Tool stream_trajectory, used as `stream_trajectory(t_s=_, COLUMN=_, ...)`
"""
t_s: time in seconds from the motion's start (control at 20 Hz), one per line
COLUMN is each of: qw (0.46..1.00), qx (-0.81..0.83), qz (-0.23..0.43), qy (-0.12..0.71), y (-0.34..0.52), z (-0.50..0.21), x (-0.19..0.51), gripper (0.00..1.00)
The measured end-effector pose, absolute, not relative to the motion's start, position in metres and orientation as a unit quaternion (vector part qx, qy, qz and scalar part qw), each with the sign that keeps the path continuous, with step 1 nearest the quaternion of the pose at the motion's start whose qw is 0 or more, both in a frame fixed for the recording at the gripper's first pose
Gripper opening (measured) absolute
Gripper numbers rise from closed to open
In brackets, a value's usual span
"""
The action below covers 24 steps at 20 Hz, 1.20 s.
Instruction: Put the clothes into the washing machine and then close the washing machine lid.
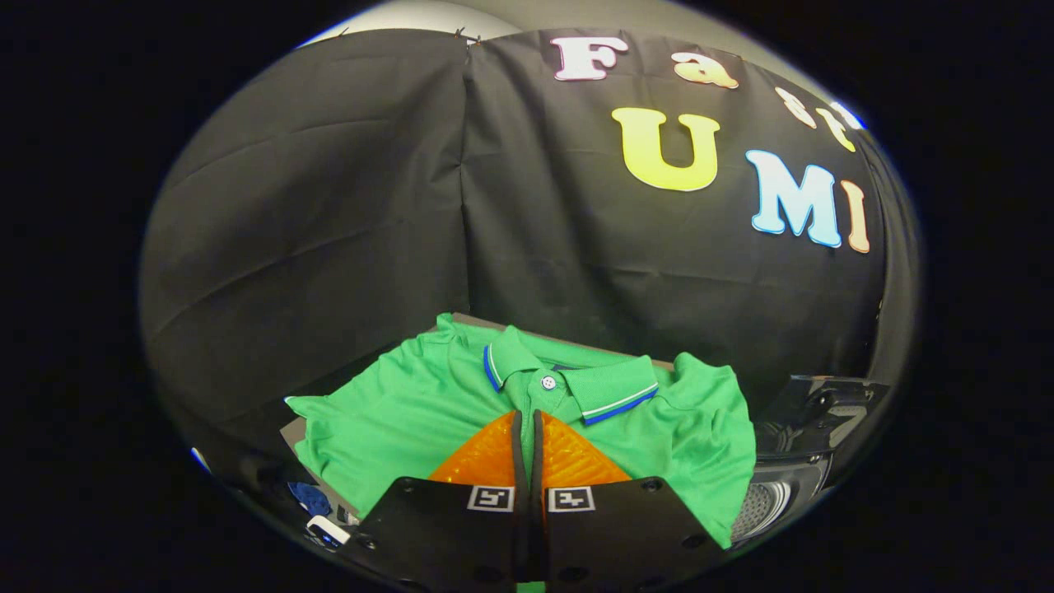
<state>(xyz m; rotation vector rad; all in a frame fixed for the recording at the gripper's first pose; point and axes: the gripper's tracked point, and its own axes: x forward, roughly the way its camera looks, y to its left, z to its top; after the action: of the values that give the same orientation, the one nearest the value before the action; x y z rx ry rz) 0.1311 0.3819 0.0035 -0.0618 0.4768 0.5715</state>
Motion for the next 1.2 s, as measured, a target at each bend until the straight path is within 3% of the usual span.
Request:
stream_trajectory(t_s=0.45, qw=0.947, qx=-0.02, qz=0.256, qy=0.192, y=0.327, z=0.041, x=0.15, gripper=0.01)
stream_trajectory(t_s=1.2, qw=0.966, qx=0.003, qz=0.181, qy=0.184, y=0.198, z=0.042, x=0.168, gripper=0.01)
